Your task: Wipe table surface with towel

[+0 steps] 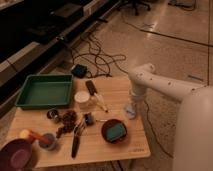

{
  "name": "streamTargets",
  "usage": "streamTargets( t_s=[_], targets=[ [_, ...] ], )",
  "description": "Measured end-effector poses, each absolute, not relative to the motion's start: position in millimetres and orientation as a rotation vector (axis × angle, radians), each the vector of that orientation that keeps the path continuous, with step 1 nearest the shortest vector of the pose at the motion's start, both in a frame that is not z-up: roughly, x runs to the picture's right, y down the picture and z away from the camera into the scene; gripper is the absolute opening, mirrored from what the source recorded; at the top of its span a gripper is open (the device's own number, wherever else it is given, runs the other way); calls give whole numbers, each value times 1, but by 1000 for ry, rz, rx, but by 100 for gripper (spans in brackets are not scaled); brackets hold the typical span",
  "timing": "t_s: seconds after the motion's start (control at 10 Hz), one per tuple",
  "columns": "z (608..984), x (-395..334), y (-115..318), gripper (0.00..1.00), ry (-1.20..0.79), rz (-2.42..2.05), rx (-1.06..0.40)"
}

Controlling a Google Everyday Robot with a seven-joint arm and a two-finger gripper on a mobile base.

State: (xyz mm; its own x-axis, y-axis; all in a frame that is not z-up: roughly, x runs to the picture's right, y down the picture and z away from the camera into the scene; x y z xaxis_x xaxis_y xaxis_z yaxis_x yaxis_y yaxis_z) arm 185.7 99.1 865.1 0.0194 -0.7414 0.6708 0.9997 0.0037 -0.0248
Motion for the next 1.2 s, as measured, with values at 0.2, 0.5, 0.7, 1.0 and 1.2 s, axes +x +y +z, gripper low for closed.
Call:
streamTargets(
  t_s=[0.2, 0.5, 0.7, 1.0, 1.2],
  targets=[
    [884, 200, 97, 0, -526, -1448, -624],
    [920, 217, 79, 0, -482, -1390, -648],
    [942, 218, 61, 0, -447, -1358, -637],
    [965, 187, 46, 0, -433, -1356, -602],
    [976, 154, 41, 0, -456, -1378, -565]
  ],
)
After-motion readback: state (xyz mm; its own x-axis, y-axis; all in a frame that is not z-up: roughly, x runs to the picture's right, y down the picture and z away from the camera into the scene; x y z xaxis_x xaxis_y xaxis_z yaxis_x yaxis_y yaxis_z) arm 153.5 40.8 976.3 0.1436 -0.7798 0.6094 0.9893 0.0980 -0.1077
